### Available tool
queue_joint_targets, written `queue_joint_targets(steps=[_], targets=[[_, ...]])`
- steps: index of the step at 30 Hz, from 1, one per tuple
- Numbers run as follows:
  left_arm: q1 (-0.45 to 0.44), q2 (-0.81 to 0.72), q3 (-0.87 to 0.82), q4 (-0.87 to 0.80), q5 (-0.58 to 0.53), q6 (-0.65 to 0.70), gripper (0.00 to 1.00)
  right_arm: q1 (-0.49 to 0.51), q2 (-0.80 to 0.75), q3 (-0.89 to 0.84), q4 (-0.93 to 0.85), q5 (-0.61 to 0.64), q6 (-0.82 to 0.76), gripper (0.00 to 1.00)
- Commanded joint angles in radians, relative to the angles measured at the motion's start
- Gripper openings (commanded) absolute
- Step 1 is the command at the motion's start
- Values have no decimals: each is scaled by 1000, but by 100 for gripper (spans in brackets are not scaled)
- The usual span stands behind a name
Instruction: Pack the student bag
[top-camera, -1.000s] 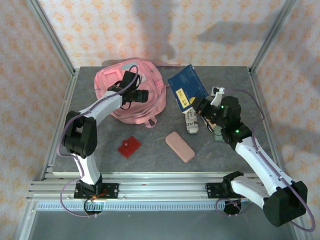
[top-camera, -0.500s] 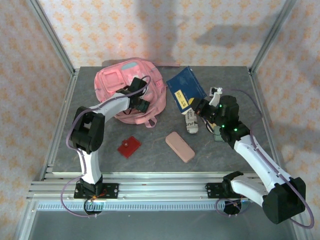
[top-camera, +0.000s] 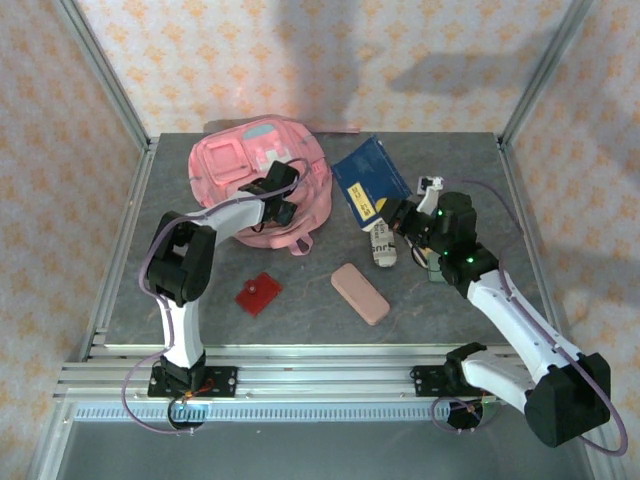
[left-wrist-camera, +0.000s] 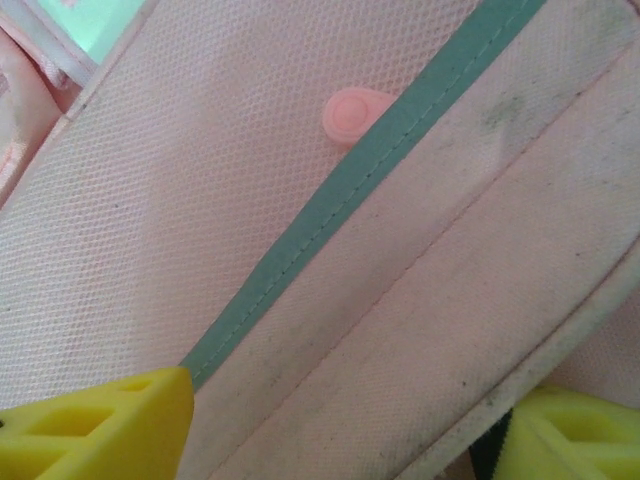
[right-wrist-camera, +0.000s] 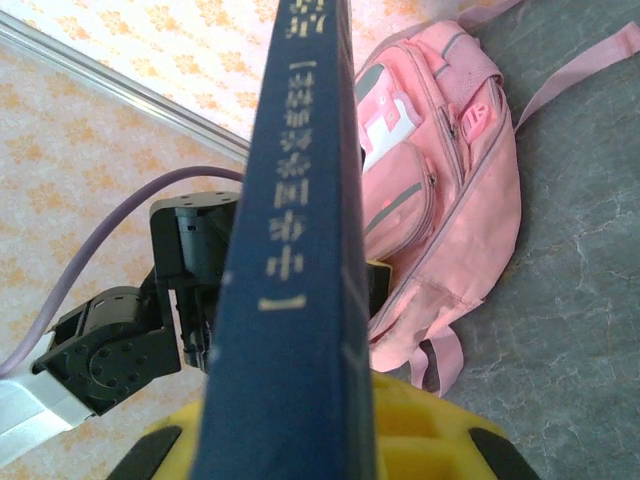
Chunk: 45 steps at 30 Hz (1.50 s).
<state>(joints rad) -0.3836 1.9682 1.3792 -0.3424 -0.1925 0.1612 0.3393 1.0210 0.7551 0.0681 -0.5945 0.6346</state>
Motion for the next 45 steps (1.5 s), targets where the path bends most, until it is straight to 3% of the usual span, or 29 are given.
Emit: queue_joint_targets(steps=[1,5,6,17,22,37,45], targets=[[2,57,22,33,-104,27,50,-5,-21,-12,76,-11,7,0],[-4,74,70,-22,-87,27,1,-4,-30,-20,63,1,-2,0],[-5,66,80,-36,-81,23,0,-4,-30,-21,59,5,-5,0],[-5,-133,211,-119,-223,-31,0,-4,-32,-99,90,7,13,0],[0,-179,275,-122,-255,-54,0,-1,18,-116,141,-61,33,0],[34,-234,338,-132,-155,-178,0,150,287,-61,397,-133,124,0],[43,-238,415,-169,-95,-221,0,208,532,73,597,-158,237,0]])
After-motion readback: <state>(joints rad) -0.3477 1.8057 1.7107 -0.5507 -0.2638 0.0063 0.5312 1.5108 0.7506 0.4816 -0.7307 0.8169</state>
